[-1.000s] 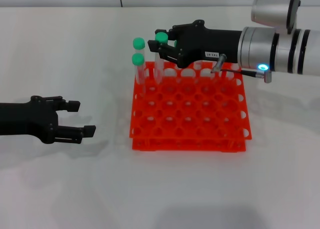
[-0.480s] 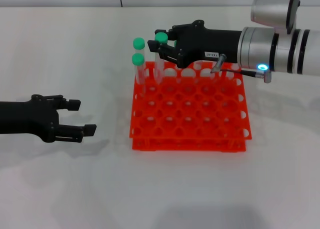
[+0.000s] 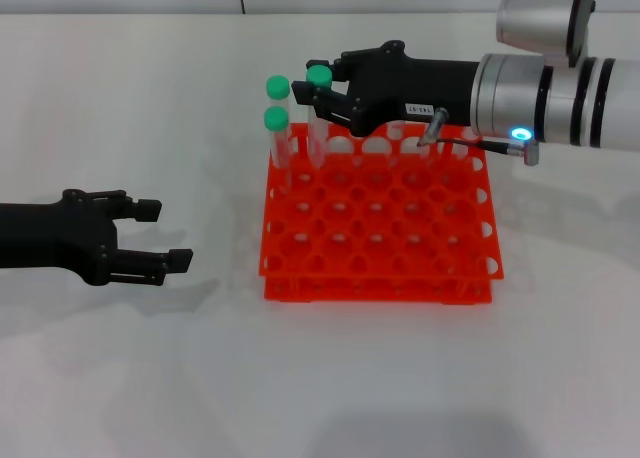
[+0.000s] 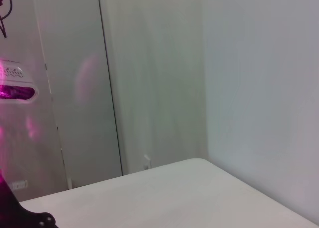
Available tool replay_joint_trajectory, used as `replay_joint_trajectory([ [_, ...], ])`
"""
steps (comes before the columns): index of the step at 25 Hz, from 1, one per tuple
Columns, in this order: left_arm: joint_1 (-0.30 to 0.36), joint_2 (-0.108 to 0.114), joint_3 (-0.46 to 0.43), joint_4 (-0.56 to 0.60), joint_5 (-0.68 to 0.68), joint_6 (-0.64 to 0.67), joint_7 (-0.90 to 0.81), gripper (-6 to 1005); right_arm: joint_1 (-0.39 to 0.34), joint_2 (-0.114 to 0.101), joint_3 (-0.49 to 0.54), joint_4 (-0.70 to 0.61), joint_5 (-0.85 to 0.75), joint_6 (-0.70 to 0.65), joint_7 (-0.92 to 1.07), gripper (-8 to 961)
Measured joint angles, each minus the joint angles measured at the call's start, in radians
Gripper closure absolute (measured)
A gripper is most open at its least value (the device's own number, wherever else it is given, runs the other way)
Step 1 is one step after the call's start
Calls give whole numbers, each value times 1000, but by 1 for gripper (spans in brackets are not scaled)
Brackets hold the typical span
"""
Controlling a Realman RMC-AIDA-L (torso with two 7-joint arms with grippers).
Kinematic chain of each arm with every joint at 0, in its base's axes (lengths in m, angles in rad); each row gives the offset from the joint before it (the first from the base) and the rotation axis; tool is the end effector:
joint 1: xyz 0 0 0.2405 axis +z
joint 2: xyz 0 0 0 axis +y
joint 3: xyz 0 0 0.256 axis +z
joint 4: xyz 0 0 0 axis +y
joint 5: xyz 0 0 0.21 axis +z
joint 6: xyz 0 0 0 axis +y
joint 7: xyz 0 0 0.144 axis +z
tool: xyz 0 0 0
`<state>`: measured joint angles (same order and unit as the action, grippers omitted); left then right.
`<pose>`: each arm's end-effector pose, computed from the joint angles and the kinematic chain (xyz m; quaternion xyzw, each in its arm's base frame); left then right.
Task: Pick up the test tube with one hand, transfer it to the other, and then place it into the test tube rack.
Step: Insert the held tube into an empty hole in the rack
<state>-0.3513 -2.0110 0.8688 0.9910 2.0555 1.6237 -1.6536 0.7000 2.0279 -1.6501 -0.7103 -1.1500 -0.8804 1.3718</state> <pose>-0.2915 0.3022 0.0499 -0.9495 -0.2603 -0.1189 0.1286 0.1289 0.3993 -0.0675 -0.9406 0.1203 0.2612 0.1804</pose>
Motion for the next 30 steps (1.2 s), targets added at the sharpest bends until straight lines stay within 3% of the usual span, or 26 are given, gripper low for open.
replay_joint_trajectory([
  [30,-6,-2,2,0,-3,-1,0,119,21,0,-30,35,2,34,3,688],
])
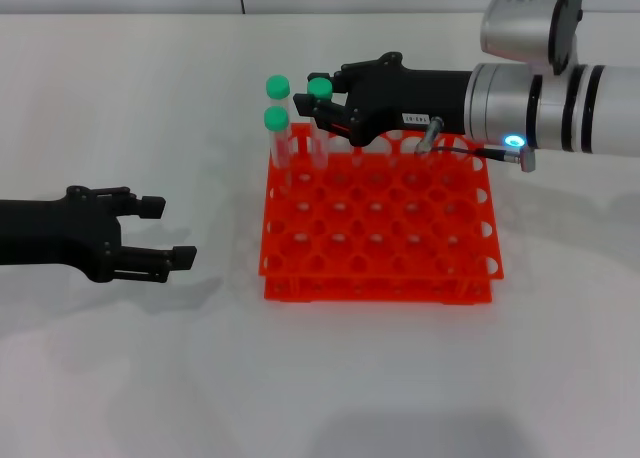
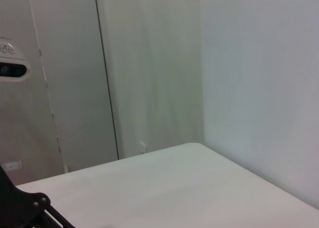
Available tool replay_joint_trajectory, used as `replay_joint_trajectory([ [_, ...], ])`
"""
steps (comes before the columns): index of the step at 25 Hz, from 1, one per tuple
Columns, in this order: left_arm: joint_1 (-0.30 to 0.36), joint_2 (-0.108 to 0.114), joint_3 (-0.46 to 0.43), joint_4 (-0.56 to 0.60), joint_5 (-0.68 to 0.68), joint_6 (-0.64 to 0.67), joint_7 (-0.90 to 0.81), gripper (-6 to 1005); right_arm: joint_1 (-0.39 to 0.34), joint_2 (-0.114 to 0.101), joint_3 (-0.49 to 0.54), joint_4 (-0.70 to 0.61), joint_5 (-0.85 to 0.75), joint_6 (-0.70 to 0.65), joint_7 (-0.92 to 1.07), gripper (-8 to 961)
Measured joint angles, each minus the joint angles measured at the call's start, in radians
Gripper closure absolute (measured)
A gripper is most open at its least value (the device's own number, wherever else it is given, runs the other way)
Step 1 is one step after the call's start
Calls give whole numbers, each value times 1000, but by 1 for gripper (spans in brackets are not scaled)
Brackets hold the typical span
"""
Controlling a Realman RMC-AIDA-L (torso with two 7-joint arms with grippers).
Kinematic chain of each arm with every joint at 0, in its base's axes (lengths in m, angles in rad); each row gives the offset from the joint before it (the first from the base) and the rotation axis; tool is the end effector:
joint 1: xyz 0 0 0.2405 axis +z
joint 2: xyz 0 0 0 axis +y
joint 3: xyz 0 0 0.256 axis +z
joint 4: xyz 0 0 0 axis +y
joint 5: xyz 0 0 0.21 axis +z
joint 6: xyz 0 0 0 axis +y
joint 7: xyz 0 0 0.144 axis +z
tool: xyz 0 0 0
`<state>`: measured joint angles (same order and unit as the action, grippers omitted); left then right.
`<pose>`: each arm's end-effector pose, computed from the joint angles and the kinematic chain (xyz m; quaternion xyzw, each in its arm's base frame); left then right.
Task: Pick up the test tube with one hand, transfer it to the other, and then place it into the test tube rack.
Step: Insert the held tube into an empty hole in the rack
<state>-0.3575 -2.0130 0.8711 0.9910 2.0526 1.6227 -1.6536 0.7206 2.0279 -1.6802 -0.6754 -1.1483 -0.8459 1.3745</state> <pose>-0.2888 0.3040 0.0489 -0.9503 -0.2569 -0.1209 0.1275 0.1333 0.4011 -0.0753 -0.9446 0.1266 0.2410 0.1831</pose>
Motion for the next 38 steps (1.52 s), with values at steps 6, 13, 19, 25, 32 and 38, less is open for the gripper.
replay_joint_trajectory([
  [6,0,-2,1,0,2,-4,0,119,10,0,-36,17,36,16,-8,687],
  [13,-4,-1,2,-13,3,-4,0,119,11,0,-49,19,39,22,-9,687],
  [19,-7,-1,-1,-23,3,-5,9,119,11,0,-50,19,39,22,-9,688],
  [25,-8,-1,-1,-23,3,-4,9,119,11,0,-51,19,39,22,-9,688],
  [32,-8,-1,-2,-23,3,-2,9,119,6,0,-50,18,48,19,-26,687],
  [38,-8,-1,-3,-23,3,-1,9,120,6,0,-50,18,50,16,-31,687],
])
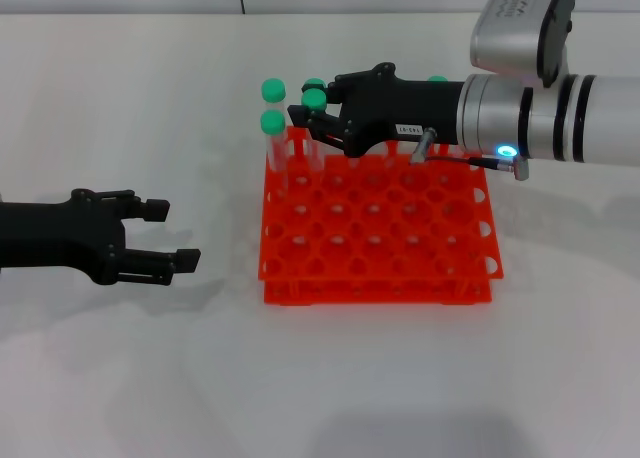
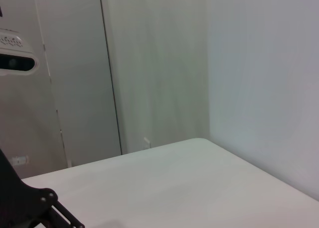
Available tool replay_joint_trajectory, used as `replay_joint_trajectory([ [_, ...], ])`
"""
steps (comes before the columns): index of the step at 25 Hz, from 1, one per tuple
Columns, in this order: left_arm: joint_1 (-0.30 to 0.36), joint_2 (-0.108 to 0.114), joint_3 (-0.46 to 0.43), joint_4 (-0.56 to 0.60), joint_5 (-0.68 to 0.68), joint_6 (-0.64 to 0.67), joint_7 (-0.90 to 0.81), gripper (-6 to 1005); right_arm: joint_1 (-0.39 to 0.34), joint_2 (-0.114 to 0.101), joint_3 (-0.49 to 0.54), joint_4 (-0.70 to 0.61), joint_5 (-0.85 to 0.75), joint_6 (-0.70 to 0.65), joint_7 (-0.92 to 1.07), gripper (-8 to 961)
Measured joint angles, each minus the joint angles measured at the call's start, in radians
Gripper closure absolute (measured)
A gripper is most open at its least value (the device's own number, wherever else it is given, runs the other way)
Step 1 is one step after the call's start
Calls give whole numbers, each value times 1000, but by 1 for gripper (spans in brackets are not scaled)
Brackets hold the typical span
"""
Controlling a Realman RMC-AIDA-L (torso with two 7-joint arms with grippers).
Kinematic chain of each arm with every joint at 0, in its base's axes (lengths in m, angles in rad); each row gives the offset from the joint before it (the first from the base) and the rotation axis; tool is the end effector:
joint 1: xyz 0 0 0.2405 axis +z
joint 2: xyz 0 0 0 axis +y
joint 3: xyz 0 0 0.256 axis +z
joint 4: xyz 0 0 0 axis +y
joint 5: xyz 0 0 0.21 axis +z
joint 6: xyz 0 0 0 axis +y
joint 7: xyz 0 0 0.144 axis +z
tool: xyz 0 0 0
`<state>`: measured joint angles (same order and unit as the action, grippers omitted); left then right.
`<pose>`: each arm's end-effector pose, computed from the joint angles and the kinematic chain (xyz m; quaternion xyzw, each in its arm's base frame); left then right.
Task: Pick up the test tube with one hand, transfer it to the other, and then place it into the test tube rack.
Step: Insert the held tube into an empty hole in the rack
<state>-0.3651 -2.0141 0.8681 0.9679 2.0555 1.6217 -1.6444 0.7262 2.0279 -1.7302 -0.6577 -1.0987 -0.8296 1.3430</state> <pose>-0.2895 0.3041 0.0453 -0.9502 -0.2589 -0.1232 0.1223 0.1342 0.3976 -0.0828 -0.9470 0.1228 0.2365 0.1790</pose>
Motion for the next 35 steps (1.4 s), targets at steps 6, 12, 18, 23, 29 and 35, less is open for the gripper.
replay_joint_trajectory([
  [6,0,0,2,0,0,-1,0,120,-1,0,0,0,0,-2,-2,687],
  [12,0,0,2,0,0,-1,0,120,-2,0,0,0,0,-2,-3,687],
  [18,-1,0,3,0,0,-3,0,120,-1,0,0,0,0,-1,-4,688],
  [23,-2,0,3,0,0,-4,0,120,-1,0,0,0,0,1,-13,688],
  [29,-2,0,3,0,0,-5,0,120,-2,0,0,1,1,-1,-28,641],
  [35,-2,0,1,0,0,-5,0,119,-5,0,0,-4,7,-3,-40,517],
])
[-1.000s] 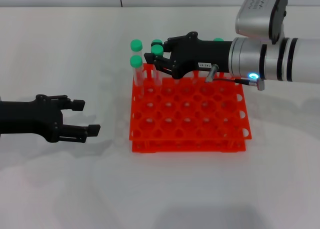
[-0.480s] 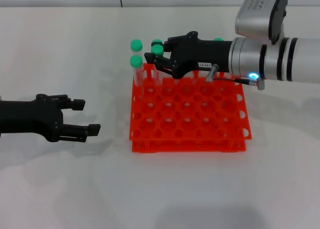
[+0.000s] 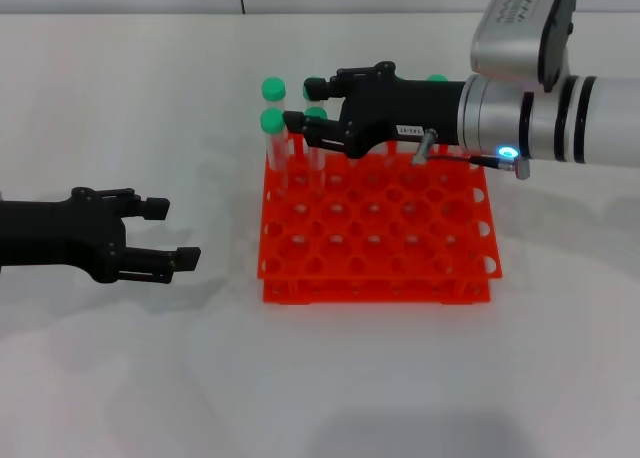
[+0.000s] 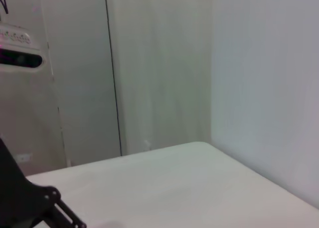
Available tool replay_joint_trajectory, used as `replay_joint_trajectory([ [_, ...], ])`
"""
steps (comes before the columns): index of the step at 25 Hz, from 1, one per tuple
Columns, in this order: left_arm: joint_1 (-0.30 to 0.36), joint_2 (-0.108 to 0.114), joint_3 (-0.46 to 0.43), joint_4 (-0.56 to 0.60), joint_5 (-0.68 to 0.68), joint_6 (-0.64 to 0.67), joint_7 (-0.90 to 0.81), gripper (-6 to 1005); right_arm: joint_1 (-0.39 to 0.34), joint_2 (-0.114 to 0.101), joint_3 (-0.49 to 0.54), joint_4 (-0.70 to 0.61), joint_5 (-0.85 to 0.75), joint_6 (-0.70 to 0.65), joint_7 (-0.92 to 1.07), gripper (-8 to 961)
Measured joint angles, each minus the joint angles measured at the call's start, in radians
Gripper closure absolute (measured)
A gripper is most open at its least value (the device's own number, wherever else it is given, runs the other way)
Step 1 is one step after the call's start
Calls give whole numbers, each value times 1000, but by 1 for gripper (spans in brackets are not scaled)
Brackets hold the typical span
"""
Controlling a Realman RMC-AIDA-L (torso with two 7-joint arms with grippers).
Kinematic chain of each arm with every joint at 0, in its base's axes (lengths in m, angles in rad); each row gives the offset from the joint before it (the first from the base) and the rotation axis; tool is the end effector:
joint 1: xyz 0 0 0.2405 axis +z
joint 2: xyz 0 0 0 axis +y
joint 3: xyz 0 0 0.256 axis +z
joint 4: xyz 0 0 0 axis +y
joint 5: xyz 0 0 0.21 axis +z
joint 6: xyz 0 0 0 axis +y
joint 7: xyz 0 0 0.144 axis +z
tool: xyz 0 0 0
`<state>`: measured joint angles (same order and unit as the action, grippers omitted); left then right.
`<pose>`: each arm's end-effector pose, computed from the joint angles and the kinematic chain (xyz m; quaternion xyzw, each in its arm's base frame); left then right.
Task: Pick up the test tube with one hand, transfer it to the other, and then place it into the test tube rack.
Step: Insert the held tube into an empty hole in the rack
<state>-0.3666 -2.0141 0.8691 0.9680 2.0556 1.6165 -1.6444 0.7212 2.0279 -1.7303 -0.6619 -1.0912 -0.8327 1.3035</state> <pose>-0.2894 0.3051 0.0453 -0.9502 -0.2582 -0.1225 0.1244 0.1341 0.3968 -0.0821 -0.9481 0.1064 0.2372 0.1832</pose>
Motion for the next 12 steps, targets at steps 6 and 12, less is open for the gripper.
replay_joint_trajectory([
  [6,0,0,-1,0,0,3,0,119,-49,-3,6,-37,50,-7,-33,414],
  [12,3,0,-4,0,-8,8,9,119,-113,-14,30,-106,42,-79,-36,313],
])
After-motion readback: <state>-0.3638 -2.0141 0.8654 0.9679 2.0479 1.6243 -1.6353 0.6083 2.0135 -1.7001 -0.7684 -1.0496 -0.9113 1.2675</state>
